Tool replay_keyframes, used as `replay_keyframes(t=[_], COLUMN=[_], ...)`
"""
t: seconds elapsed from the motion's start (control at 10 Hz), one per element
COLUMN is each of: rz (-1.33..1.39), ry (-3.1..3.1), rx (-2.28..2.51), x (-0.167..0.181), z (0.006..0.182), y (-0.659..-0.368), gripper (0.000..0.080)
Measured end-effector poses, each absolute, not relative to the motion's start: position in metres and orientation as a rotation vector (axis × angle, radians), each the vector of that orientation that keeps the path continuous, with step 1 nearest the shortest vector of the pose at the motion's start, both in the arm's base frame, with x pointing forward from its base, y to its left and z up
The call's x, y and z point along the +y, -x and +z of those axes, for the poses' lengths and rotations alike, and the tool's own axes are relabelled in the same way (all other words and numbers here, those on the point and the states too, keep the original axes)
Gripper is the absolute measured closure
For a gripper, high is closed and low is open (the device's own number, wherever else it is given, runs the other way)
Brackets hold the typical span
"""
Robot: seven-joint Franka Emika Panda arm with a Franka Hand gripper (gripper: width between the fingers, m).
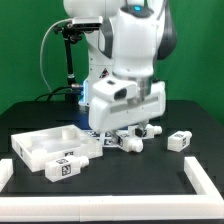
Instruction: Assemble one leg
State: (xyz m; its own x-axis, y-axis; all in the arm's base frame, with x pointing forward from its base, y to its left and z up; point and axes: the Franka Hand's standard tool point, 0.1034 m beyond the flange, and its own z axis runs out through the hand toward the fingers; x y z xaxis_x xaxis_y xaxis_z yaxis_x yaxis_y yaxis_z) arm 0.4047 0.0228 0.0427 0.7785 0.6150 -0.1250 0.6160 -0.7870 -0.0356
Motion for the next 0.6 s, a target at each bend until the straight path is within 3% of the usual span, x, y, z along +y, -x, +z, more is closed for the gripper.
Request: replay_keyframes(t=[0.1, 0.3, 0.6], rz=[-0.208, -0.195, -0.197], ry=[-2.936, -2.916, -2.915], rx=[1.073, 1.118, 1.122], x=[0.007, -0.024, -0.025], z=[0.058, 0.079, 0.077], y=[-0.405, -0.41, -0.41], gripper=[0.0165, 0.0154, 0.0151])
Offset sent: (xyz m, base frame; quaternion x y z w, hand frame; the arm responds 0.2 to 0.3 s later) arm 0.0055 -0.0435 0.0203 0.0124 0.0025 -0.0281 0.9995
